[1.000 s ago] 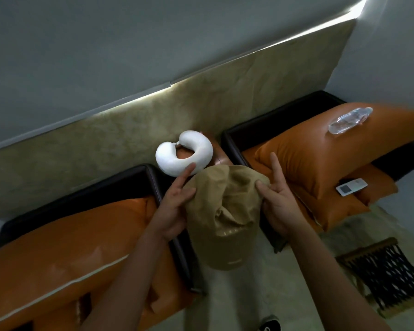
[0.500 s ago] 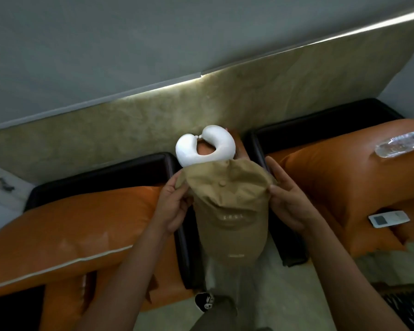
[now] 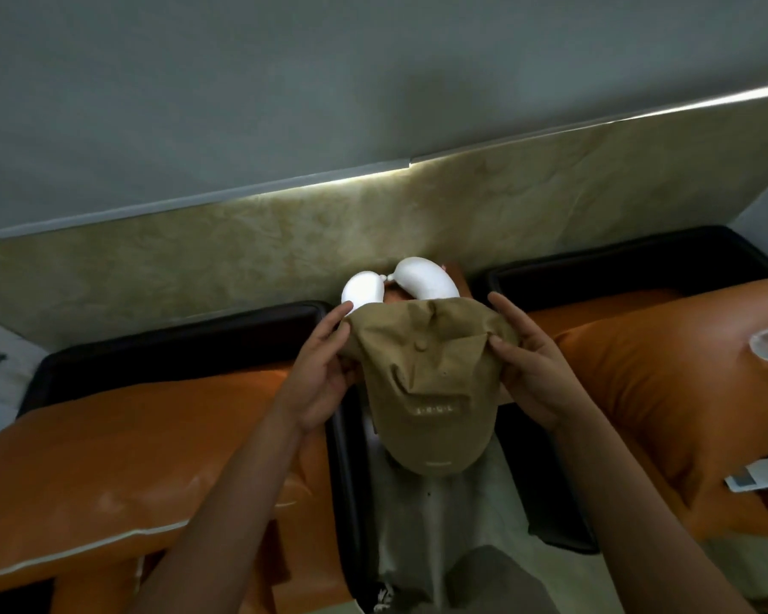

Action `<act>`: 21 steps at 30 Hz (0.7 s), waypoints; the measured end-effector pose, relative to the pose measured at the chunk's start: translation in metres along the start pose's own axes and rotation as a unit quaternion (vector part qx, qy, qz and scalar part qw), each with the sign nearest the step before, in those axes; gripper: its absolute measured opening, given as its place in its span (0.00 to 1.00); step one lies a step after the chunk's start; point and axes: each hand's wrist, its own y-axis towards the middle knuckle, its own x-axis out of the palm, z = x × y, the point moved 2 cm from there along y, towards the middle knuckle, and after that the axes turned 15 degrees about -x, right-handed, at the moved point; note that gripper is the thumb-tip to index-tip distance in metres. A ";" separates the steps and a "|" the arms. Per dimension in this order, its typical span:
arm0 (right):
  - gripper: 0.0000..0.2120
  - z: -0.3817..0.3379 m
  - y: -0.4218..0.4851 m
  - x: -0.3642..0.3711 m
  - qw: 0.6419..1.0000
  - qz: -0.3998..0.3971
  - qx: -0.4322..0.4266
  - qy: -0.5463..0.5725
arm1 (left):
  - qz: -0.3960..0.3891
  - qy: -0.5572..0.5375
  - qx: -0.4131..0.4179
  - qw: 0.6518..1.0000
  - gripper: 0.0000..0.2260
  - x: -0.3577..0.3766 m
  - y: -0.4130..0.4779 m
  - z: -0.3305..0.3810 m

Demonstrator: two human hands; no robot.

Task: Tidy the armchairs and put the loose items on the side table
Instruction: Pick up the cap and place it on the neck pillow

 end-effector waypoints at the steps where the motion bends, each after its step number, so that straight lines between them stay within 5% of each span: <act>1: 0.25 0.002 0.006 0.003 1.000 -0.004 0.001 0.005 | 0.000 0.010 -0.008 1.000 0.23 -0.004 0.002 0.001; 4: 0.24 0.009 0.023 0.012 0.999 -0.003 0.010 0.038 | -0.026 0.023 -0.029 0.999 0.36 -0.009 0.011 0.000; 11: 0.27 0.026 0.076 0.010 0.995 -0.005 0.040 0.087 | 0.050 0.019 0.057 0.997 0.25 -0.006 0.035 0.013; 14: 0.26 0.024 0.095 0.004 0.989 -0.088 0.071 0.100 | 0.103 0.064 0.072 0.990 0.22 -0.018 0.045 0.020; 16: 0.35 0.021 0.104 0.001 0.982 -0.159 0.094 0.035 | 0.137 0.134 0.105 0.976 0.21 -0.024 0.053 0.025; 21: 0.32 0.021 0.130 0.002 0.957 -0.213 0.034 -0.193 | 0.194 0.258 0.143 0.936 0.17 -0.024 0.072 0.032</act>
